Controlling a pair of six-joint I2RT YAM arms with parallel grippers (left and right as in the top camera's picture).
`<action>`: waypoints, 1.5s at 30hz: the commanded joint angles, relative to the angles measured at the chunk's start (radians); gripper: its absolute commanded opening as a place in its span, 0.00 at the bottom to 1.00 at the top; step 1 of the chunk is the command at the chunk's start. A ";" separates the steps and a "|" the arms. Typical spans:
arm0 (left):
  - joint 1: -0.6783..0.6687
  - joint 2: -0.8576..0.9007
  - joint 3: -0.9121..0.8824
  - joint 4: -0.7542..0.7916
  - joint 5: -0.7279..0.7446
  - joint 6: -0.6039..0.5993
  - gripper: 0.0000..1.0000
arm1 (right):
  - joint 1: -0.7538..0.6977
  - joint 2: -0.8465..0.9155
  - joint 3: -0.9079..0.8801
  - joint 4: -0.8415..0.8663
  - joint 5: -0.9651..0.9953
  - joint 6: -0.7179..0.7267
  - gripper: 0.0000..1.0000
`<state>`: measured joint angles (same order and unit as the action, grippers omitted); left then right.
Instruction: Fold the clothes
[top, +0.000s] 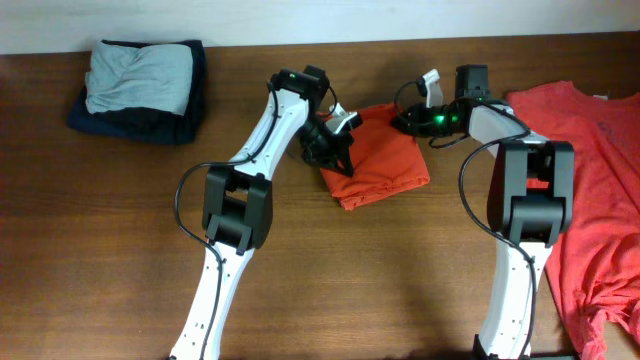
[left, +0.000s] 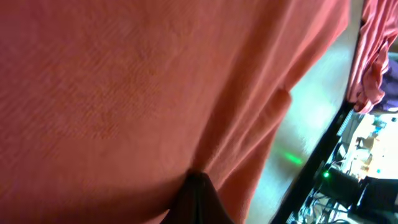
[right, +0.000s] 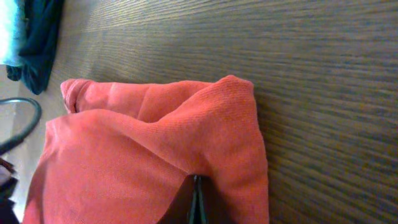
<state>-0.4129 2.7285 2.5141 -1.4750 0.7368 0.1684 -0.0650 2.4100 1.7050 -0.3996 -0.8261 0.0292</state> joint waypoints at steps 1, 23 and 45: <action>0.000 -0.011 -0.043 -0.006 -0.004 0.059 0.00 | 0.006 0.048 0.003 -0.008 0.011 0.006 0.04; 0.003 -0.144 -0.030 0.340 -0.212 -0.041 0.00 | 0.000 -0.051 0.251 -1.092 -0.249 -0.732 0.04; 0.003 0.019 -0.032 0.454 -0.323 -0.076 0.00 | -0.001 -0.049 -0.114 -0.775 -0.209 -0.724 0.04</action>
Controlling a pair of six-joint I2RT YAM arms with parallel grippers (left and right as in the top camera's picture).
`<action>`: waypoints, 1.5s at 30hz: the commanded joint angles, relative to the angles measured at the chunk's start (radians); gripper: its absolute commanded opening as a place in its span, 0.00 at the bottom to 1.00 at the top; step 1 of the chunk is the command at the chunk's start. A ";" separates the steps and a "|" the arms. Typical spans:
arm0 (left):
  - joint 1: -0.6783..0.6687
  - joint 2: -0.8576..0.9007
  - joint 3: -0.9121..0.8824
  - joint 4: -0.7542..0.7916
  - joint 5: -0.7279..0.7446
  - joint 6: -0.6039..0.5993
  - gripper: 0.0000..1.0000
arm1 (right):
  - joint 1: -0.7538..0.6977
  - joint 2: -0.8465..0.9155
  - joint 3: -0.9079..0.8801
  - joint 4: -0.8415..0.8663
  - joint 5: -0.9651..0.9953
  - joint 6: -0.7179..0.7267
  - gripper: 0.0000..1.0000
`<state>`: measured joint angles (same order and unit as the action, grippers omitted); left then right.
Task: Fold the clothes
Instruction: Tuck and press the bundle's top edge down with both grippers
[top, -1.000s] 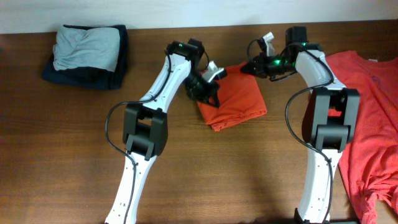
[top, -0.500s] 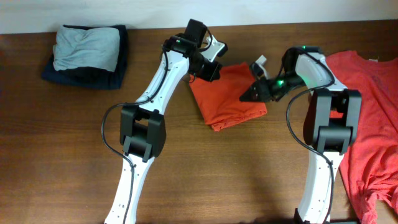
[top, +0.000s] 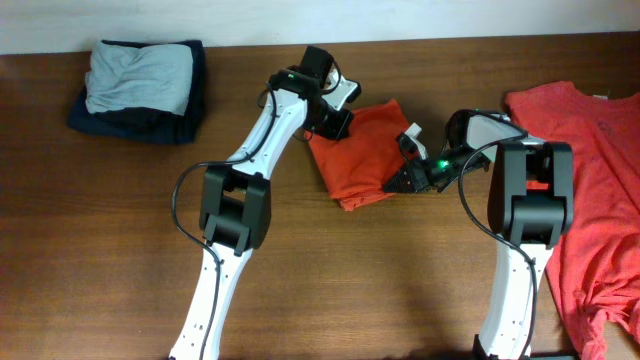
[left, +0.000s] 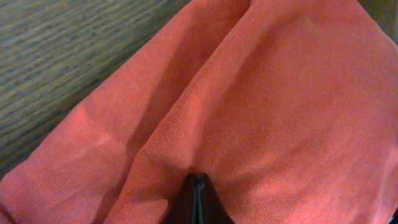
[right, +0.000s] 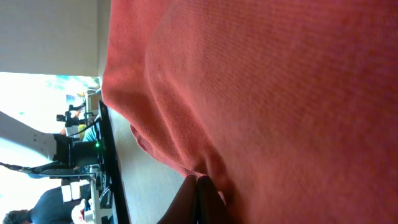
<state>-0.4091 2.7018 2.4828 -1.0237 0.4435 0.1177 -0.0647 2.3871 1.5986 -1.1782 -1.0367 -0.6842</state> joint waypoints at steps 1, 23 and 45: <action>-0.001 0.044 0.003 0.006 -0.029 -0.027 0.00 | -0.002 -0.026 -0.008 0.006 0.002 -0.002 0.04; 0.137 0.015 0.380 -0.570 -0.024 -0.252 0.81 | -0.001 -0.026 -0.008 0.020 0.027 0.039 0.04; -0.069 0.015 0.016 -0.257 -0.362 -0.503 0.99 | -0.001 -0.026 -0.008 0.020 0.028 0.046 0.04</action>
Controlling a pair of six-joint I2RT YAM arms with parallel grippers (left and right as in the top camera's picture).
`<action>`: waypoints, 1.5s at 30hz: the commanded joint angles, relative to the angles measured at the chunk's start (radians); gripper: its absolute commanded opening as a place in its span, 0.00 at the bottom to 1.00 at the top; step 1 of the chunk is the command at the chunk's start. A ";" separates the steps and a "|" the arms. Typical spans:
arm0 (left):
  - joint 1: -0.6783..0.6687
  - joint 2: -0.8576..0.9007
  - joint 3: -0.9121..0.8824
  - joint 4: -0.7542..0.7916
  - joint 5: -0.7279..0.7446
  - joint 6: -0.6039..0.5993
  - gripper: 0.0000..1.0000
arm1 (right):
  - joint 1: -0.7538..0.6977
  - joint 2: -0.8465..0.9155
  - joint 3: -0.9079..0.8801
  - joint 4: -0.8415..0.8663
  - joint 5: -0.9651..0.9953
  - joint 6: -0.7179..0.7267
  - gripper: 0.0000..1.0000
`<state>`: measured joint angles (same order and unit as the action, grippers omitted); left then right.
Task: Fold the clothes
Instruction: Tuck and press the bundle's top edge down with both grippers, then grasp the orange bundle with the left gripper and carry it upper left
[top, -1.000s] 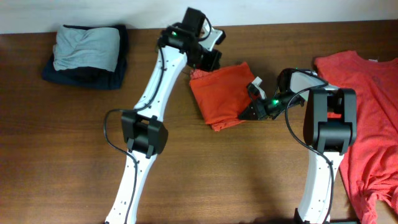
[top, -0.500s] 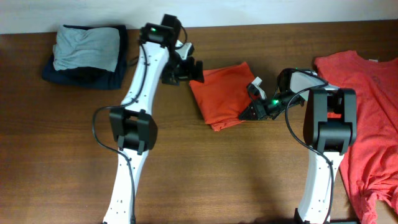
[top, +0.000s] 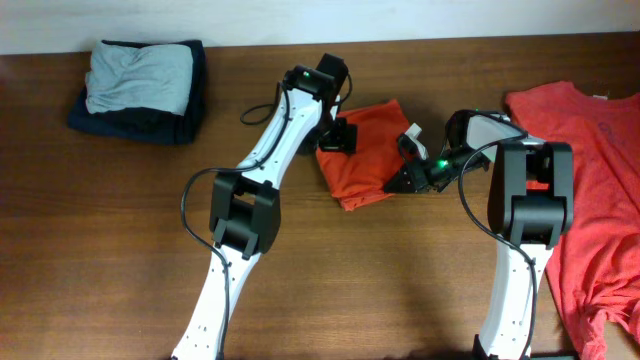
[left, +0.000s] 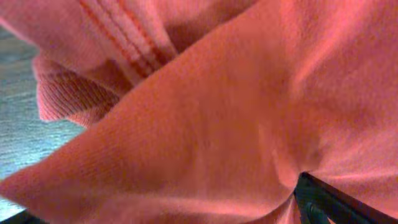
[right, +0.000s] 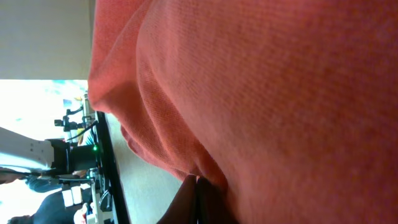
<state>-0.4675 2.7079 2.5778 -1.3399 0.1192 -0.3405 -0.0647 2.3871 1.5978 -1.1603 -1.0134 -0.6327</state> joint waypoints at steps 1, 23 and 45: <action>-0.015 0.009 -0.100 0.079 -0.037 -0.045 0.99 | -0.001 -0.026 -0.008 0.002 0.005 -0.006 0.05; -0.069 0.009 -0.158 0.152 -0.037 -0.044 0.03 | -0.001 -0.026 -0.008 0.002 0.005 -0.006 0.05; 0.007 -0.143 0.043 0.182 -0.295 0.245 0.00 | -0.358 -0.232 0.255 -0.166 0.200 0.099 0.98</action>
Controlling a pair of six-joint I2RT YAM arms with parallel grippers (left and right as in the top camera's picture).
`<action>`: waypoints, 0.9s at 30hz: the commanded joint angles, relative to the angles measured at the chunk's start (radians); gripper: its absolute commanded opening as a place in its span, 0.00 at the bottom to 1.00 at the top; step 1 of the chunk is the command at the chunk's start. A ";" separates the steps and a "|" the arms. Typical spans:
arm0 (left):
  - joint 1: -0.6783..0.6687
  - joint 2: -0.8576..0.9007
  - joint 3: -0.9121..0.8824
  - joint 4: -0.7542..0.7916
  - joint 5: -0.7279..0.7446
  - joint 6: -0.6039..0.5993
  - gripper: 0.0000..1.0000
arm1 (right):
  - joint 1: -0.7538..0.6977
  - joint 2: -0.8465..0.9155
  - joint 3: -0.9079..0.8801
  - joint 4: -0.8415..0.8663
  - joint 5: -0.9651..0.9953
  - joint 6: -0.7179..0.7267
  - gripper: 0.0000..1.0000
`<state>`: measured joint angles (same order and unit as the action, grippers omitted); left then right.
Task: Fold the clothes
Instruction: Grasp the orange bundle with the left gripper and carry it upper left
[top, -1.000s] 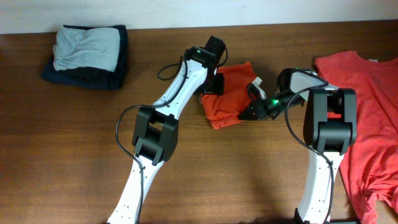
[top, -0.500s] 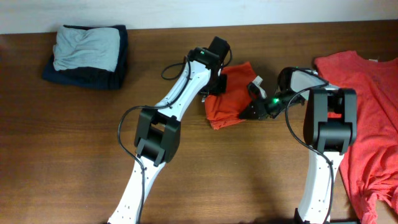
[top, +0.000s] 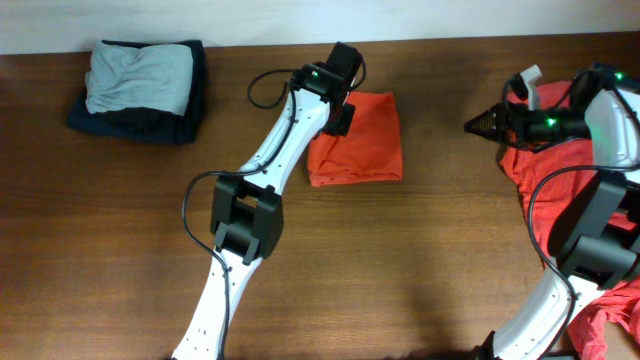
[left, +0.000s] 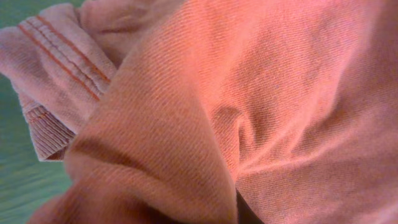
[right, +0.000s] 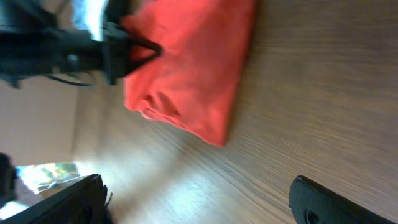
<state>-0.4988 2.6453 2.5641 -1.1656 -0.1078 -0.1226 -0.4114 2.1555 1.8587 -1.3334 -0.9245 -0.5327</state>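
The folded orange garment (top: 358, 140) lies as a neat rectangle at the table's middle back; it also shows in the right wrist view (right: 193, 81). My left gripper (top: 337, 117) sits at its upper left edge, and orange cloth (left: 205, 106) fills the left wrist view and buries the fingers, which appear shut on a fold. My right gripper (top: 478, 124) stands open well to the right of the garment, its two fingertips (right: 320, 199) wide apart over bare wood (right: 199, 205).
A stack of folded grey and navy clothes (top: 140, 85) rests at the back left. An unfolded red shirt (top: 522, 162) lies along the right side, partly under my right arm. Brown tabletop (top: 380, 270) spreads across the front.
My right gripper let go of the garment's right edge, opened and now sits far to the right by the red shirt. The garment now lies flatter and squarer, shifted slightly left.
Both grippers were shut on the orange garment, left at its near left side, right at its back right corner. Then the right held the front right edge and the left the back left. Now the garment lies folded square, the left still on it, the right free.
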 joint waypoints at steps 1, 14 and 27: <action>0.043 -0.080 0.066 0.007 -0.078 0.028 0.00 | -0.015 0.000 -0.006 0.007 0.143 -0.001 0.98; 0.228 -0.082 0.296 0.011 -0.125 0.094 0.01 | -0.015 0.000 -0.006 0.007 0.407 -0.001 0.98; 0.488 -0.082 0.464 0.059 -0.053 0.003 0.00 | -0.014 0.000 -0.006 0.007 0.407 -0.001 0.98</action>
<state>-0.0738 2.6236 2.9635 -1.1240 -0.2111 -0.0605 -0.4232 2.1555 1.8587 -1.3273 -0.5270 -0.5304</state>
